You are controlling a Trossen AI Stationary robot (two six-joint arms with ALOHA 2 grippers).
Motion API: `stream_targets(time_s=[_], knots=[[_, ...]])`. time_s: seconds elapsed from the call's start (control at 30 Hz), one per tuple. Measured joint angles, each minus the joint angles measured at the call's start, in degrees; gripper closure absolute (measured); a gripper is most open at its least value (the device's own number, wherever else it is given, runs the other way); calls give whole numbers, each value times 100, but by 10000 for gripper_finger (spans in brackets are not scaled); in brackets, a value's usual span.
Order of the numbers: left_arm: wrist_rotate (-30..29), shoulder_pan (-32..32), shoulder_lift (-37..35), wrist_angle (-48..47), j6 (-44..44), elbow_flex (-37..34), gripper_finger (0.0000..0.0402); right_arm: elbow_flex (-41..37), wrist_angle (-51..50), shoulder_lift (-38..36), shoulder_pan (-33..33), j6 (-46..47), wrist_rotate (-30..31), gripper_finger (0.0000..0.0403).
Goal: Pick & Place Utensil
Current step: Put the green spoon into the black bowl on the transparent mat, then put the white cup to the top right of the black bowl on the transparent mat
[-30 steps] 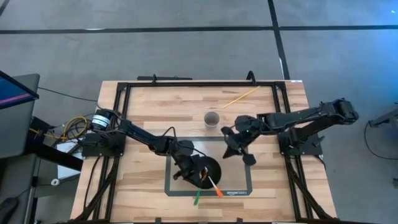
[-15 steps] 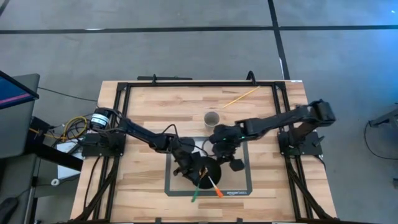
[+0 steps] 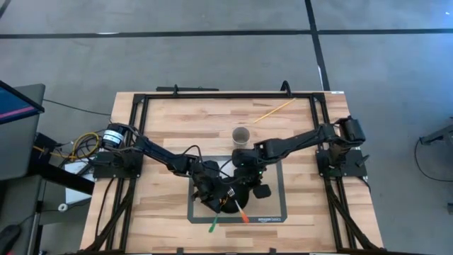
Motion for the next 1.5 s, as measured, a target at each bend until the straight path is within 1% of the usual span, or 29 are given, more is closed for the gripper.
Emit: stream_targets(time_s=[0.3,0.53,0.63,0.73,0.83,0.93,1.2,1.5], knots=[[42,191,0,-11,-136,2,384,-8,2,-6,-12,-43,20,403],[181,455,0,196,-971,4,384,-10,-22,-6,-11,-288,24,403],[209,478,3,242,-1420,4,384,-11,-22,-6,-11,-289,24,403],[411,476,4,293,-1885,4,380,-11,-18,-6,20,-291,41,403],[435,467,7,380,-2157,7,372,-13,-18,-6,72,-319,38,403],[427,472,7,503,-2192,7,368,-13,-20,-6,120,-347,38,403],[186,560,9,485,-2198,8,372,-13,-16,-6,92,-347,40,403],[149,607,9,503,-1954,7,372,-15,-18,-6,57,-347,41,403]])
